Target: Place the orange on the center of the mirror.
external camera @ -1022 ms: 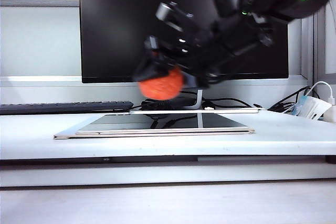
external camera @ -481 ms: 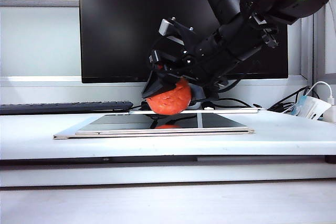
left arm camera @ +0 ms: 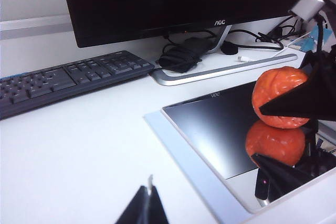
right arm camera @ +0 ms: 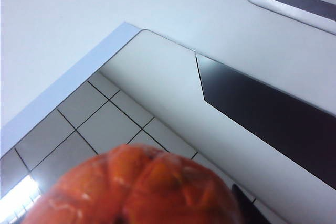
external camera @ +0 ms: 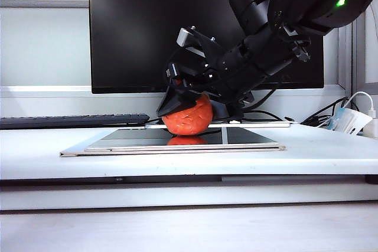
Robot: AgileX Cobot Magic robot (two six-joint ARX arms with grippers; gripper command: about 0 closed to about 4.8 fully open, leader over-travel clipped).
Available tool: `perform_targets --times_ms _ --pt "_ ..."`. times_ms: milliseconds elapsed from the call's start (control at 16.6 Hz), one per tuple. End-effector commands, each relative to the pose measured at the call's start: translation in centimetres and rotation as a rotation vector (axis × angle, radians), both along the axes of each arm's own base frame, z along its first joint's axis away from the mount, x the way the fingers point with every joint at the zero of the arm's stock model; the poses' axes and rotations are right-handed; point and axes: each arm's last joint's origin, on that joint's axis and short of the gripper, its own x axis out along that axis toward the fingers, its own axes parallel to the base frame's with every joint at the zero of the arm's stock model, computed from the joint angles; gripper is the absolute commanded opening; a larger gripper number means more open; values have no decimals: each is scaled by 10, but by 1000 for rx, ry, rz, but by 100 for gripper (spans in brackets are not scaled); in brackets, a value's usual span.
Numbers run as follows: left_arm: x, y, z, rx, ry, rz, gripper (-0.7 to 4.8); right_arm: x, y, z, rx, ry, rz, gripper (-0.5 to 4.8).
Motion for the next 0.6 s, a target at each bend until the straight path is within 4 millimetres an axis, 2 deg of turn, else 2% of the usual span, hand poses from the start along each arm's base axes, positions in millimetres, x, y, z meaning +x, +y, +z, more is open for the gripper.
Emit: perform_targets --times_ms 60,361,541,601 --pt "0 0 1 -1 -11 0 -5 0 2 2 11 -13 6 436" --pt "0 0 1 -1 -10 0 -5 1 2 12 49 -68 3 438" --pt "0 0 1 -1 -10 0 -5 -3 -2 37 107 -154 -8 444" --pt "0 0 1 -1 -11 0 -5 -5 -4 47 121 -179 -17 463"
